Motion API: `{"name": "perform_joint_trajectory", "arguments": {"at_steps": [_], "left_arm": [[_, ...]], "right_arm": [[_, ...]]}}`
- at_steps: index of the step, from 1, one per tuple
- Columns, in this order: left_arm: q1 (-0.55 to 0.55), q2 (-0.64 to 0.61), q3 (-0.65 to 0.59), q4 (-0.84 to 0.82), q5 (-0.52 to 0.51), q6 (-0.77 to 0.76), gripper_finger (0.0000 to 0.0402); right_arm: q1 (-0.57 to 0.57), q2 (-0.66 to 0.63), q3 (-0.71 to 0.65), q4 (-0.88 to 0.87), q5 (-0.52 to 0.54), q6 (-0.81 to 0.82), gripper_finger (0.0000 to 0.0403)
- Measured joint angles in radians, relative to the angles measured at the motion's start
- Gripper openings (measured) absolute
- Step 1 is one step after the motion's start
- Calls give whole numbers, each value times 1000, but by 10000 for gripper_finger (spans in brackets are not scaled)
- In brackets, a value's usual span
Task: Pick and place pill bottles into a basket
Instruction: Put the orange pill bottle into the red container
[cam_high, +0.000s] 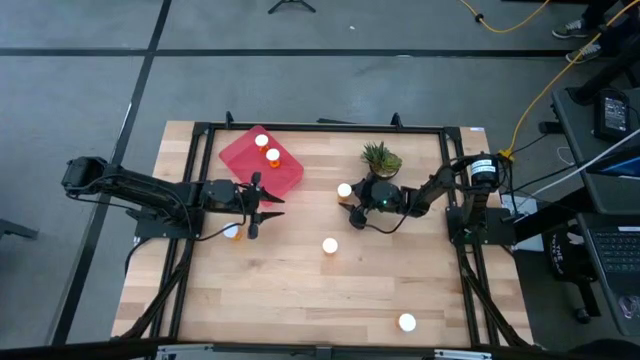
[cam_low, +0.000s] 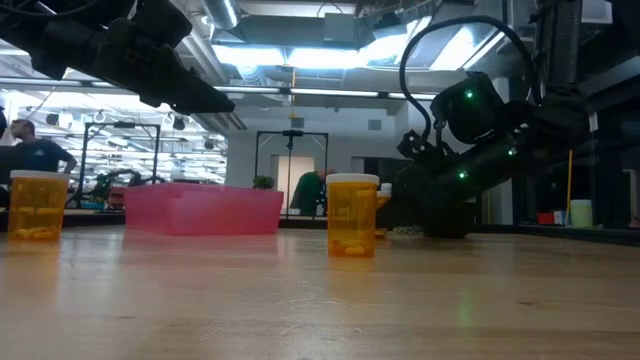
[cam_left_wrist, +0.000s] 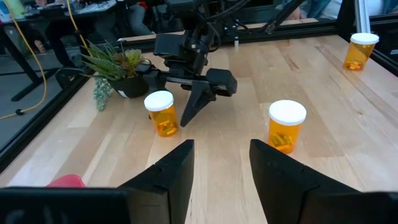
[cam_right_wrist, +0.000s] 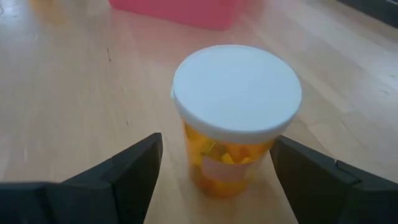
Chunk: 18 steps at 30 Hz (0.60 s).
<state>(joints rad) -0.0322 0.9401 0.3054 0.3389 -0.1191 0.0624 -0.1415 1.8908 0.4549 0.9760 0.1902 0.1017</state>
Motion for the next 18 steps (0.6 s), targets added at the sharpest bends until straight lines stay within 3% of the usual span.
{"name": "perform_joint_trajectory", "arguments": {"at_steps": [18], "left_arm": [[0,0,0,0,0,0,152]], "right_arm": [[-11,80,59,-10,-30,-1,300]]}}
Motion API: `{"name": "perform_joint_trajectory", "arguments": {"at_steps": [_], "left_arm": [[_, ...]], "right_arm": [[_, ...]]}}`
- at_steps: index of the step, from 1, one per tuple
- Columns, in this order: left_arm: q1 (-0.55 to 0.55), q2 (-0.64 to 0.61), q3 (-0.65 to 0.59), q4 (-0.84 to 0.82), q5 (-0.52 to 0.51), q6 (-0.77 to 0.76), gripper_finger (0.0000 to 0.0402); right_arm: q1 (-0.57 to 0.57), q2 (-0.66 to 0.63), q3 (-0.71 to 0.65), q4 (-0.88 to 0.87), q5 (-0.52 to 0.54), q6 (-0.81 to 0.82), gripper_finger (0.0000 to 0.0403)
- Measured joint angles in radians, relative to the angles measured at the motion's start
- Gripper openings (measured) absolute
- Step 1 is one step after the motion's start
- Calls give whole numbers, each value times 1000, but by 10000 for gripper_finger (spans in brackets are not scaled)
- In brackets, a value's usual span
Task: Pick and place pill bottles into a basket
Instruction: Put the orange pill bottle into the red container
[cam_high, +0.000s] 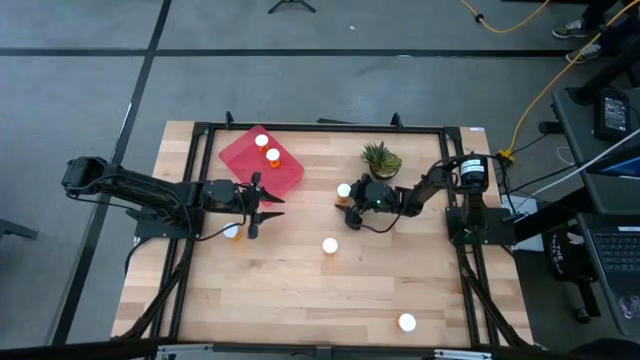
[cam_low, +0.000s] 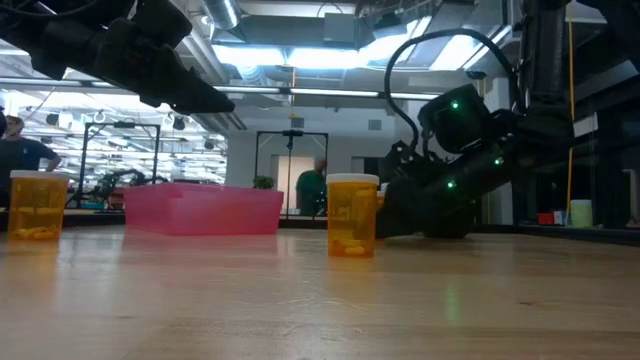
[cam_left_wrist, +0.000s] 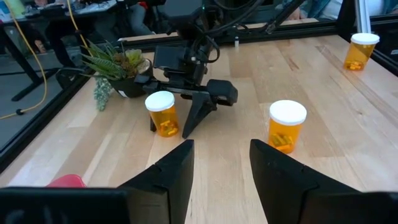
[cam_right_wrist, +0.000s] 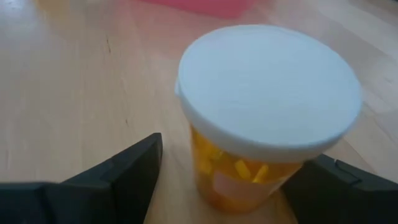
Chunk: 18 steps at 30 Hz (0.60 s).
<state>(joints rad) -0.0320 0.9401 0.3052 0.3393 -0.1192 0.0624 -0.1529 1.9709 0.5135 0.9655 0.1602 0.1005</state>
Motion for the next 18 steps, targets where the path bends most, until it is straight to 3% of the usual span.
{"name": "perform_joint_trajectory", "arguments": {"at_steps": [11,18], "left_arm": [[0,0,0,0,0,0,151],[0,0,0,0,0,0,152]], "right_arm": [[-1,-2,-9,-3,3,-2,297],[-1,-2,-10,-4,11,-3,252]]}}
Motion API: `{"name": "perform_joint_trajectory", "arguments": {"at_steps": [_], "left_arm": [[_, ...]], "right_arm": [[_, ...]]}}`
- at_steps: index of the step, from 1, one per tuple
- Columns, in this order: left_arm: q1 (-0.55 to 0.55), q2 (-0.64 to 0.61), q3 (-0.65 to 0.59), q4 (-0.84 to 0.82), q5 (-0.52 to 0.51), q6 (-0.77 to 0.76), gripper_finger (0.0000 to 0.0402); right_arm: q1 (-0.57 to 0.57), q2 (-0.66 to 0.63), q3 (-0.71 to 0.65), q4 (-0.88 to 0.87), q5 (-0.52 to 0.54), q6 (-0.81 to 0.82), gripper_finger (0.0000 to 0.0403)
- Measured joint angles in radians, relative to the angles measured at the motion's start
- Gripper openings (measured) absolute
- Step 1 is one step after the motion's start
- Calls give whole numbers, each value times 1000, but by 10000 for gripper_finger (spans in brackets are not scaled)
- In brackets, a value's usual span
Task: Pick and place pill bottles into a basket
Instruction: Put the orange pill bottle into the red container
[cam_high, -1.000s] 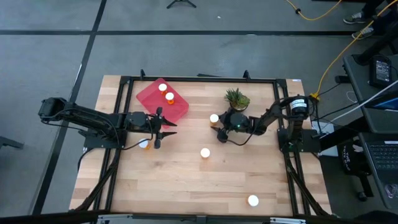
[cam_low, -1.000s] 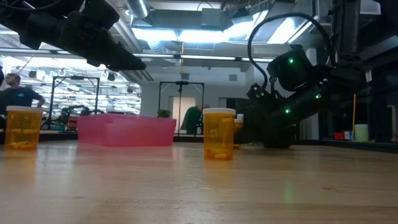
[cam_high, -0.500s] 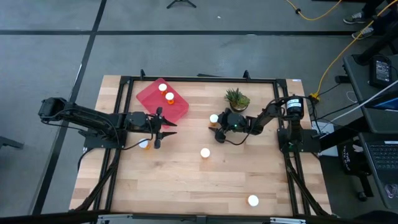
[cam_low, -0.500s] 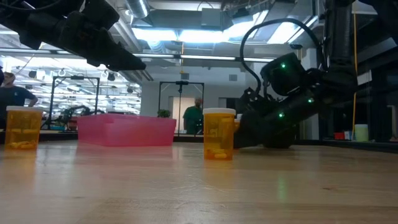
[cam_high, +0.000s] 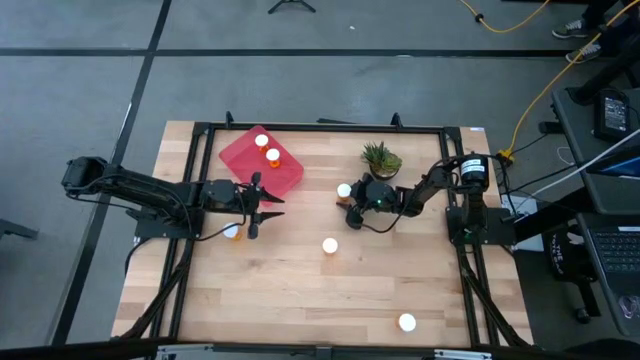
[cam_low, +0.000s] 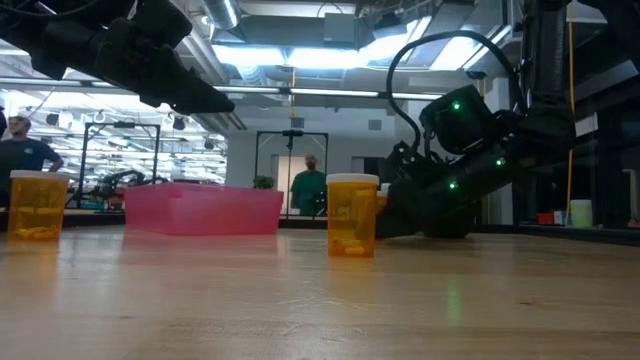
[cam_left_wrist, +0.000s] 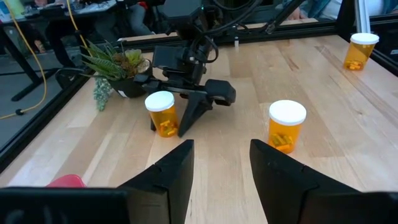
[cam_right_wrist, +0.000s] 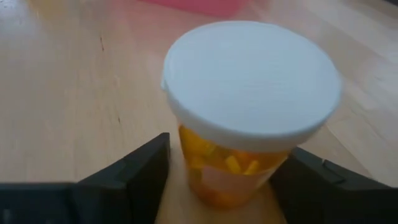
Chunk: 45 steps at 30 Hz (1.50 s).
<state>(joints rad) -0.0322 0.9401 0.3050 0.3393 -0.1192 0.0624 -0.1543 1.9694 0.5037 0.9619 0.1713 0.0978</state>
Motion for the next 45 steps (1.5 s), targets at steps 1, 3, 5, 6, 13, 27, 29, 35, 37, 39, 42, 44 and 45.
{"name": "perform_joint_trajectory", "arguments": {"at_steps": [1,3,5,6,13,27,29,35,37,39,42,44,45], "left_arm": [[0,0,0,0,0,0,152],[0,0,0,0,0,0,151],[0,0,0,0,0,0,150],[0,0,0,0,0,0,150],[0,0,0,0,0,0,152],[0,0,0,0,0,0,150],[0,0,0,0,0,0,151],[0,0,0,0,0,0,152],[0,0,0,0,0,0,150],[0,0,0,0,0,0,150],[0,0,0,0,0,0,152],[0,0,0,0,0,0,152],[0,0,0,0,0,0,152]], "right_arm": [[0,0,0,0,0,0,245],[0,0,0,0,1,0,233],[0,0,0,0,1,0,225],[0,0,0,0,1,0,222],[0,1,-1,10,0,-1,216],[1,2,-1,14,-5,-2,216],[1,2,-1,15,-8,-2,216],[1,2,-1,16,-14,-2,216],[1,1,-1,16,-15,-2,216],[1,-3,-1,16,-16,-2,216],[2,-22,-2,11,-50,-2,216],[2,-45,-2,5,-73,-2,216],[2,-59,-2,0,-80,-1,216]]}}
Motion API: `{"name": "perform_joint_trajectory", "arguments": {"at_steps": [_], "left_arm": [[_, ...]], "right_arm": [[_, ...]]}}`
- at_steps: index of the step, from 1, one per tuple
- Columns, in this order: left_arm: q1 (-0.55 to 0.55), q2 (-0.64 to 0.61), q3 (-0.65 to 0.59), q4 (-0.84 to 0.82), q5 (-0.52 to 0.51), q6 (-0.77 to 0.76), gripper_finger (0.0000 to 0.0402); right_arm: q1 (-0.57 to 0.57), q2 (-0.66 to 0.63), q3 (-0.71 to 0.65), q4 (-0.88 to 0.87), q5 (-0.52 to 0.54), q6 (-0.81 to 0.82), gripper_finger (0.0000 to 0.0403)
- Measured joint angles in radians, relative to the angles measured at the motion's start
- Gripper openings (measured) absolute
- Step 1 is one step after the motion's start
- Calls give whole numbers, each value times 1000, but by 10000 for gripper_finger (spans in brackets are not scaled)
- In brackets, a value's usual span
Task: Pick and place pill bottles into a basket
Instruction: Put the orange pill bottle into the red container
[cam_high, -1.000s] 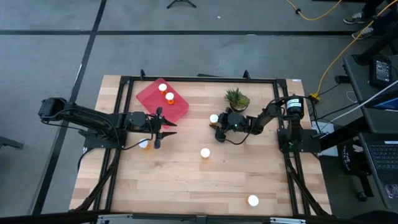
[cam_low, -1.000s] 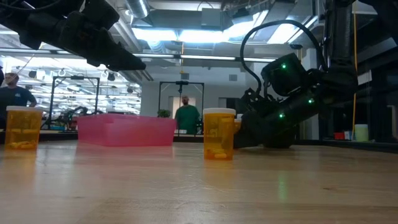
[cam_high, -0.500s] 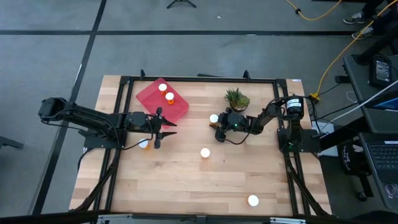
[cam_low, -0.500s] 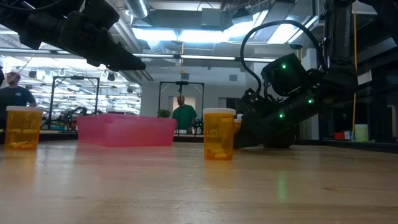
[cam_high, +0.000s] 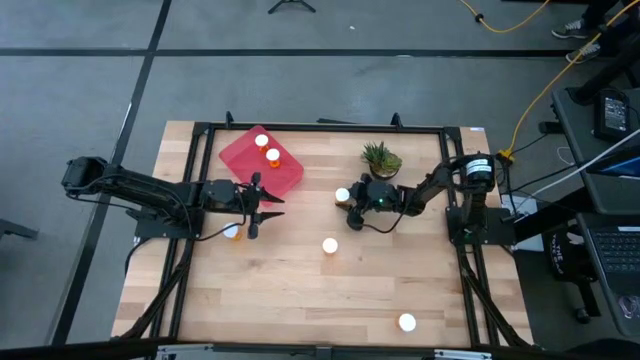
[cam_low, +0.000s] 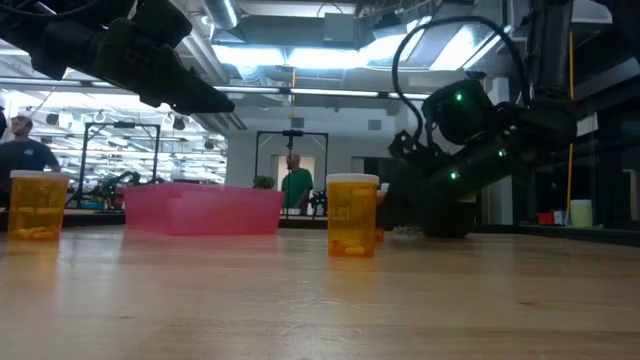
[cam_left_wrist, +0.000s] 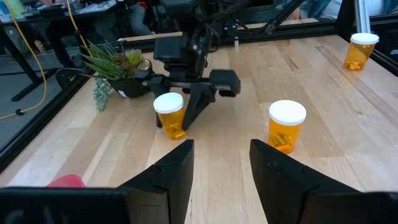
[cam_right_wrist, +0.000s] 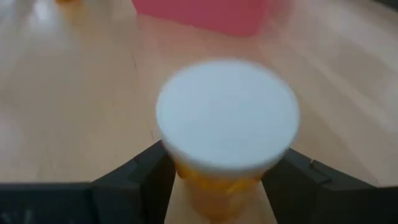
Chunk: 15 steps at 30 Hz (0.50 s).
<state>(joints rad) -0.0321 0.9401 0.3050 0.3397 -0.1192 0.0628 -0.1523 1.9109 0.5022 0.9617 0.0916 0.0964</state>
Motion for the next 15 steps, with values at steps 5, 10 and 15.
{"name": "perform_joint_trajectory", "arguments": {"at_steps": [5,10,15], "left_arm": [[0,0,0,0,0,0,150],[0,0,0,0,0,0,152],[0,0,0,0,0,0,150]], "right_arm": [[0,-55,1,-41,-11,-16,216],[0,-69,1,-91,-11,-23,216],[0,-69,1,-138,-10,-24,216]]}}
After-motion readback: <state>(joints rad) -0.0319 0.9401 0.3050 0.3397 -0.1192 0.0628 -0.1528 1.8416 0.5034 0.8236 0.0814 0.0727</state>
